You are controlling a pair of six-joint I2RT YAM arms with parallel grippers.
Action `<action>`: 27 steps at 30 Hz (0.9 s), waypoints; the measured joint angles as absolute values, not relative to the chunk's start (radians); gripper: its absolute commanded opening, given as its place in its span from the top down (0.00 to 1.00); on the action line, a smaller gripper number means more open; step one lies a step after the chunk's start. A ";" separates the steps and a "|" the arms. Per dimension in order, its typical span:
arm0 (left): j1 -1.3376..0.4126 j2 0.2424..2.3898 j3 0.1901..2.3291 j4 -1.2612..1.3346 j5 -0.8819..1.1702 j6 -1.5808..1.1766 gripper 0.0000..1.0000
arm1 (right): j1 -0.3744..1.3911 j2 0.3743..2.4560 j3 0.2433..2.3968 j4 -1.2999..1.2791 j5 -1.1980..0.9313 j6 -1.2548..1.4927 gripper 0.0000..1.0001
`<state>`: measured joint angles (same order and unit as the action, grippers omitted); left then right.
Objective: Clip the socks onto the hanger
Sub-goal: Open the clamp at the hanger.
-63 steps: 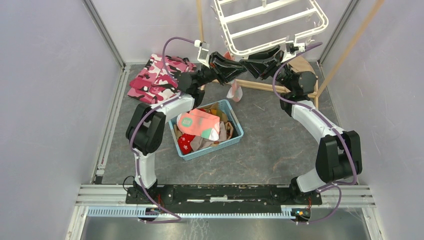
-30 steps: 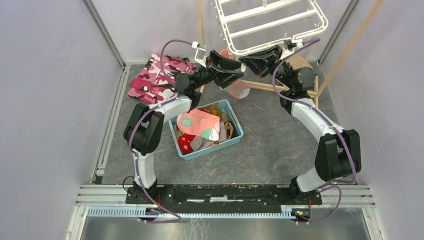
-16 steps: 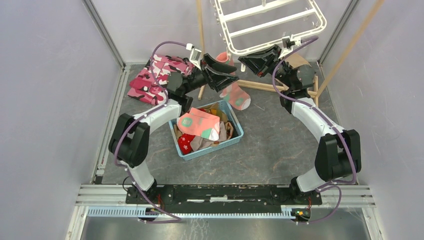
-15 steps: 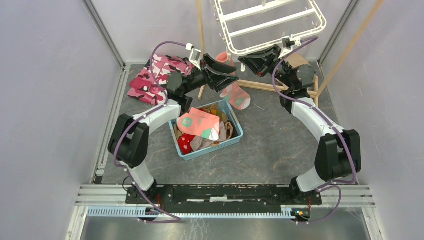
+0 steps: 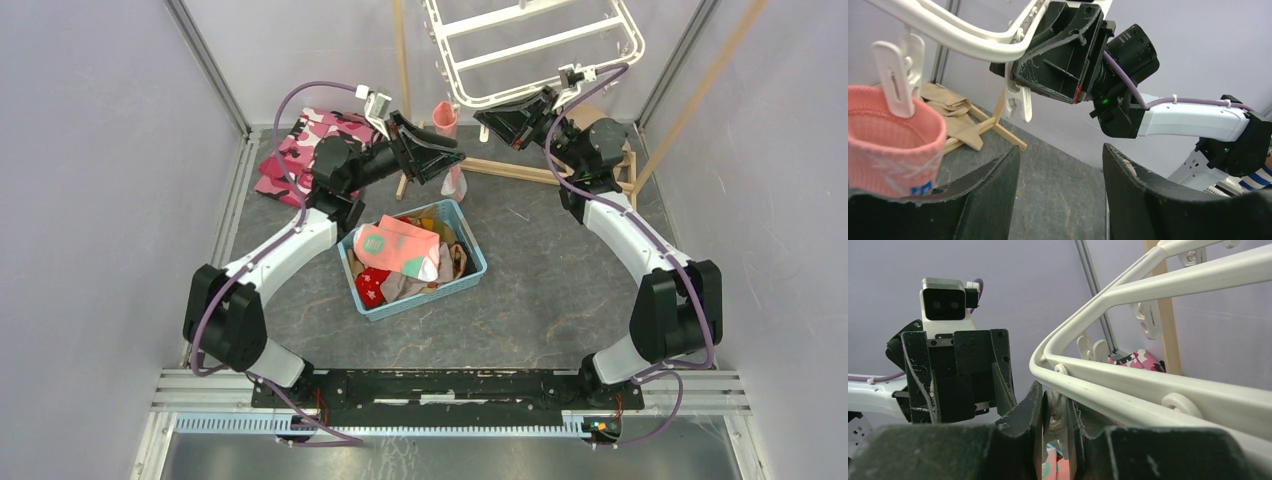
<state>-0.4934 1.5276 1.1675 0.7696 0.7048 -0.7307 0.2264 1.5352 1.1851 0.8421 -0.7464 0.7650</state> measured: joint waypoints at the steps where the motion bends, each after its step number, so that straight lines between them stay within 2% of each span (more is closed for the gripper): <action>1: -0.490 1.512 1.162 0.749 0.703 -0.726 0.36 | 0.226 1.535 1.188 0.836 -0.745 0.770 1.00; 6: -0.472 1.439 1.124 0.654 0.686 -0.696 0.44 | 0.228 1.535 1.208 0.765 -0.729 0.784 1.00; 15: -0.459 1.333 1.106 0.453 0.652 -0.596 0.51 | 0.234 1.529 1.340 0.461 -0.683 0.791 1.00; 22: -0.456 1.288 1.087 0.329 0.627 -0.522 0.51 | 0.237 1.528 1.412 0.260 -0.650 0.827 1.00; 27: -0.456 1.287 1.084 0.222 0.610 -0.482 0.42 | 0.238 1.528 1.423 0.187 -0.636 0.840 1.00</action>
